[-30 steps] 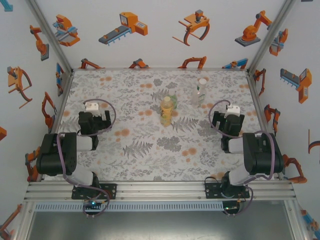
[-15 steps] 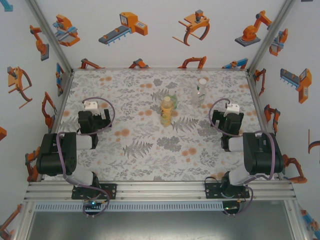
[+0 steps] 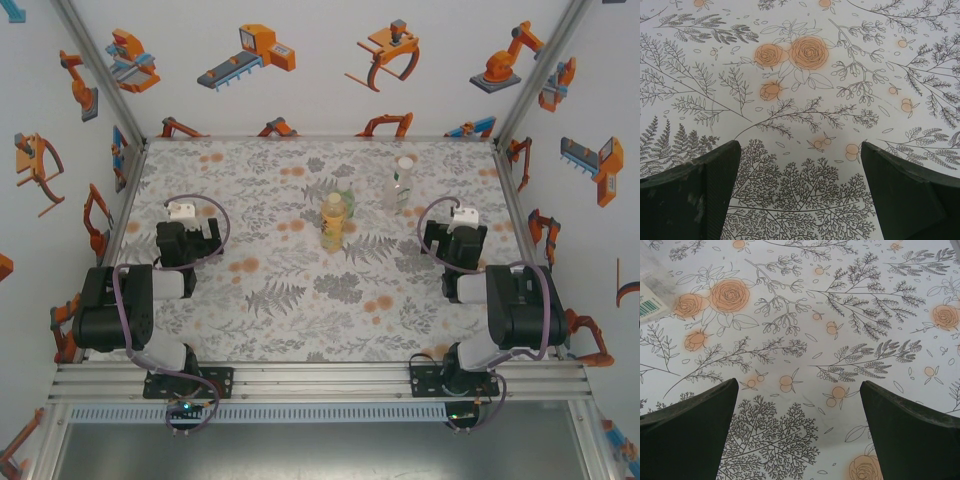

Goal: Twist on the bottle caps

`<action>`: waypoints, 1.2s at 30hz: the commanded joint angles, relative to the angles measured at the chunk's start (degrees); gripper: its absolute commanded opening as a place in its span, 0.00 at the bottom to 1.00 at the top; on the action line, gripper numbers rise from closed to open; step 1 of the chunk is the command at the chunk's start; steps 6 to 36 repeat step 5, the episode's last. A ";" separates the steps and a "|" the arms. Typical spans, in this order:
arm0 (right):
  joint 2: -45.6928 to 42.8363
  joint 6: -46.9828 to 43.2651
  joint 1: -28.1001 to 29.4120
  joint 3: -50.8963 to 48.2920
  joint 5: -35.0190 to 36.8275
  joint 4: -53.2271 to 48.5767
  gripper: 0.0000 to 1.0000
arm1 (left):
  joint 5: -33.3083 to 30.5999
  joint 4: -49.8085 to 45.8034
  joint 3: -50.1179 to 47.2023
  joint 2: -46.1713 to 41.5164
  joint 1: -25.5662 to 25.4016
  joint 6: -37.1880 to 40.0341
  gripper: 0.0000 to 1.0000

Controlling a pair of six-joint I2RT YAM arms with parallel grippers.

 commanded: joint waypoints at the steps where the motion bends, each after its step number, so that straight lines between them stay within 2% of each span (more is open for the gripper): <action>1: -0.03 -0.17 -0.19 1.79 -1.11 -0.39 0.99 | -0.21 -0.23 0.79 -0.33 0.06 -1.07 0.97; 36: -0.15 -0.21 -0.19 1.54 -0.94 -0.31 0.99 | -0.23 -0.26 0.81 -0.29 0.11 -1.18 0.97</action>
